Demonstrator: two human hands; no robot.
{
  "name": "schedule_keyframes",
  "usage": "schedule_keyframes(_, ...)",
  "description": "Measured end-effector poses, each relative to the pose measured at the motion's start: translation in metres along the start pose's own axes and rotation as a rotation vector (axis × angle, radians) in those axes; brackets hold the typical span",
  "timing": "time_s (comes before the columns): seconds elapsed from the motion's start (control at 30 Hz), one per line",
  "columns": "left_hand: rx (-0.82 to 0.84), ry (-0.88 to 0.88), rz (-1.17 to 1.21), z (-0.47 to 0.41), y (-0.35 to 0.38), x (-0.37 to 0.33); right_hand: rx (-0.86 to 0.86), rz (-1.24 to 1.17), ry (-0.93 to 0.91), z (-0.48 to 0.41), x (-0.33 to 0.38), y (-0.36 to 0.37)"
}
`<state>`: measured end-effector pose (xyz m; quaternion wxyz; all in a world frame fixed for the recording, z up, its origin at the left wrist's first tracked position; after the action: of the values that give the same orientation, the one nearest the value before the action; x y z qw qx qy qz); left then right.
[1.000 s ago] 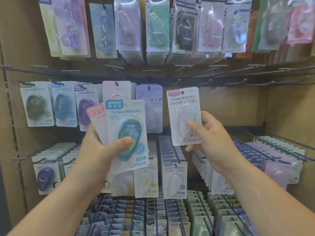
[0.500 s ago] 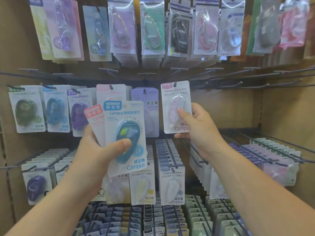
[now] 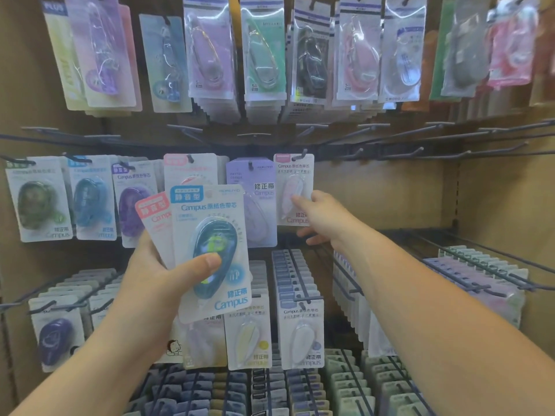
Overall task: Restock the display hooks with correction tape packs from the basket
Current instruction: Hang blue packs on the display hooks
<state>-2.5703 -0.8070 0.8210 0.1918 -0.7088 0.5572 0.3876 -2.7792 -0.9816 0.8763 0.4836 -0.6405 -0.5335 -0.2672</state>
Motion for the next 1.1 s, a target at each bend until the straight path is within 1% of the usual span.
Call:
schedule_keyframes(0.27, 0.010, 0.010, 0.011, 0.004, -0.001, -0.004, -0.002, 0.029, 0.031, -0.008, -0.003, -0.002)
schedule_keyframes(0.37, 0.015, 0.009, 0.012, 0.007, 0.002, -0.003, -0.029, 0.037, 0.044, -0.007, -0.009, -0.009)
schedule_keyframes(0.43, 0.022, 0.005, 0.016, 0.009, 0.005, -0.002, -0.074, 0.057, 0.054, -0.006, -0.013, -0.014)
schedule_keyframes(0.5, 0.029, 0.003, 0.022, 0.011, 0.007, -0.001, -0.157, 0.099, 0.029, -0.003, -0.013, -0.023)
schedule_keyframes(0.6, 0.032, 0.006, 0.042, 0.013, 0.009, -0.001, -0.274, 0.069, -0.096, 0.020, 0.002, -0.032)
schedule_keyframes(0.63, 0.028, 0.007, 0.052, 0.013, 0.008, -0.002, -0.259, 0.012, -0.144, 0.033, 0.009, -0.030)
schedule_keyframes(0.67, 0.027, 0.008, 0.058, 0.013, 0.008, -0.002, -0.194, -0.065, -0.183, 0.049, 0.017, -0.025)
schedule_keyframes(0.73, 0.033, 0.007, 0.076, 0.013, 0.009, -0.002, 0.012, -0.188, -0.234, 0.085, 0.028, -0.006)
schedule_keyframes(0.77, 0.042, 0.007, 0.088, 0.014, 0.010, -0.003, 0.111, -0.213, -0.263, 0.103, 0.033, 0.004)
schedule_keyframes(0.83, 0.072, 0.015, 0.101, 0.016, 0.015, -0.004, 0.235, -0.214, -0.323, 0.133, 0.040, 0.020)
schedule_keyframes(0.9, 0.096, 0.017, 0.110, 0.019, 0.020, -0.004, 0.283, -0.189, -0.360, 0.150, 0.043, 0.031)
schedule_keyframes(1.03, 0.089, -0.008, 0.137, 0.024, 0.024, -0.003, 0.234, -0.195, -0.394, 0.159, 0.043, 0.035)
schedule_keyframes(1.1, 0.049, -0.025, 0.124, 0.025, 0.021, -0.002, 0.250, -0.233, -0.385, 0.157, 0.041, 0.038)
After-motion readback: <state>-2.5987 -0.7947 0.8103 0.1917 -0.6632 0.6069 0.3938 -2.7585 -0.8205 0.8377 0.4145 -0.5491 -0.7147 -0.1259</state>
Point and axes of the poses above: each hand's wrist, its own z-axis away from the middle knuckle, its own y-axis out of the palm, x = y × z, the point moved 7 cm from there along -z, towards the middle knuckle, and after that the axes turned 3 degrees about -x, right-handed, at the moved point
